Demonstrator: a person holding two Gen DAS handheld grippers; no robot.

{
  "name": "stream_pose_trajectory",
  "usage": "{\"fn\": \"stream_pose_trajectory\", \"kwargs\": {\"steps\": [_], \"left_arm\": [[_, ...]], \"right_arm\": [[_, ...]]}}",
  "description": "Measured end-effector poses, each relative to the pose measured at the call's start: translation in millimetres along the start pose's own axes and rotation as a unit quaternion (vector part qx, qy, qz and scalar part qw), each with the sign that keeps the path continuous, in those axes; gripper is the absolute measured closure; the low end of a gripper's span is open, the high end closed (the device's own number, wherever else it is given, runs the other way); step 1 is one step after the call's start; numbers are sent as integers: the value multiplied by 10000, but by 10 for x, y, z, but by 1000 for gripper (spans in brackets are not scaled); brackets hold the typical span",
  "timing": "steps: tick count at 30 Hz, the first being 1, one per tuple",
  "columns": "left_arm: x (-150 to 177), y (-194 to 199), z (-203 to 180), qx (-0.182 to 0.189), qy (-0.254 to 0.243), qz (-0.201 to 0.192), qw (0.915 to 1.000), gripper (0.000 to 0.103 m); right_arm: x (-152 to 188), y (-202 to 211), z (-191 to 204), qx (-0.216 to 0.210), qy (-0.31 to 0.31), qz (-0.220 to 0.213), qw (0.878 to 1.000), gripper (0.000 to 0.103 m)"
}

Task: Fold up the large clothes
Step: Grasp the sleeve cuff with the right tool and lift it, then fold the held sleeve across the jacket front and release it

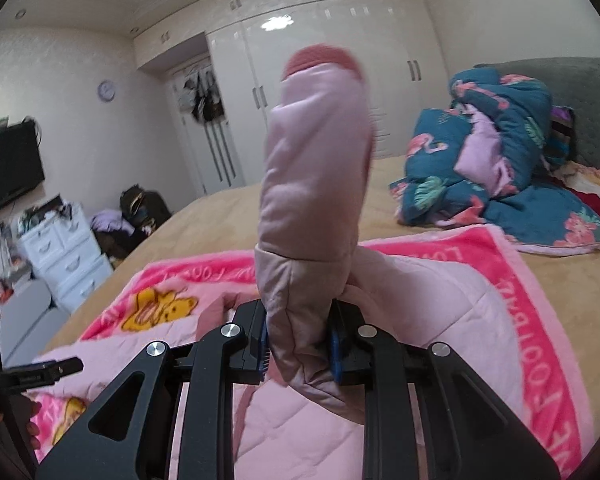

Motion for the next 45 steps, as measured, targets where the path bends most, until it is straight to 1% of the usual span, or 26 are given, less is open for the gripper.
{"fn": "stream_pose_trajectory", "kwargs": {"steps": [3, 9, 11, 14, 19, 22, 25, 27, 28, 29, 30, 31, 32, 33, 34, 36, 38, 39, 41, 42, 43, 45], "left_arm": [[31, -47, 109, 35, 139, -5, 9999, 9], [150, -182, 278, 302, 556, 62, 9980, 9], [202, -227, 303, 441, 692, 98, 9966, 9], [256, -277, 303, 749, 881, 140, 9932, 9], [287, -335, 272, 1132, 1022, 170, 9882, 9], [287, -358, 274, 1309, 1136, 183, 9847, 9], [274, -361, 272, 1554, 1322, 179, 9788, 9], [279, -386, 269, 1808, 1572, 218, 9706, 9], [283, -406, 271, 1843, 1629, 231, 9690, 9], [303, -435, 259, 1870, 1659, 278, 9678, 9], [333, -476, 239, 1860, 1638, 348, 9682, 9], [371, -514, 219, 1817, 1603, 416, 9693, 9], [397, -545, 200, 1808, 1584, 471, 9695, 9], [437, -581, 172, 1828, 1577, 542, 9689, 9], [498, -630, 132, 1885, 1596, 660, 9668, 9], [636, -739, 65, 1965, 1669, 918, 9618, 9], [720, -811, 14, 1959, 1647, 1039, 9611, 9], [759, -837, -22, 1970, 1620, 1091, 9608, 9], [835, -896, -110, 2024, 1564, 1172, 9596, 9], [849, -920, -122, 2004, 1550, 1164, 9603, 9], [870, -931, -153, 1992, 1482, 1119, 9622, 10], [883, -913, -204, 2038, 1350, 988, 9646, 35]], "right_arm": [[175, -170, 222, -120, 122, 139, 9998, 82], [727, -477, 658, -318, 286, 578, 9974, 82], [900, -554, 815, -399, 373, 707, 9960, 82], [1163, -648, 1038, -492, 514, 887, 9935, 82], [1571, -758, 1312, -647, 630, 1224, 9884, 82], [1747, -775, 1466, -747, 836, 1394, 9839, 78], [1904, -789, 1572, -869, 938, 1654, 9779, 71], [2026, -783, 1638, -946, 1063, 1885, 9717, 58], [2065, -775, 1657, -1000, 1086, 1961, 9694, 54], [2113, -764, 1679, -1094, 1092, 2091, 9656, 39], [2177, -747, 1717, -1163, 1101, 2226, 9617, 32], [2233, -715, 1749, -1209, 1146, 2307, 9587, 30], [2270, -681, 1772, -1248, 1225, 2374, 9555, 24], [2300, -643, 1785, -1253, 1307, 2441, 9527, 19], [2307, -554, 1787, -1268, 1339, 2461, 9516, 17], [2240, -387, 1727, -1361, 1149, 2369, 9551, 9], [2147, -254, 1568, -1328, 840, 2304, 9603, 9], [2081, -161, 1426, -1293, 595, 2225, 9645, 9], [1964, -59, 1165, -1143, 319, 2129, 9698, 10], [1932, -17, 1057, -1048, 241, 2108, 9716, 15], [1898, 48, 853, -854, 104, 2093, 9741, 18], [1863, 122, 604, -610, -29, 2090, 9760, 25]]}}
Point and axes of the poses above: each gripper's, at about its wrist camera, not at the fingertips, and y roughly against the way its jaws point, z to its left, x to its underside, the point moved 8 cm from there along -y, roughly the way its jaws point, and after that the axes turned 8 degrees about -z, right-handed, at the moved point
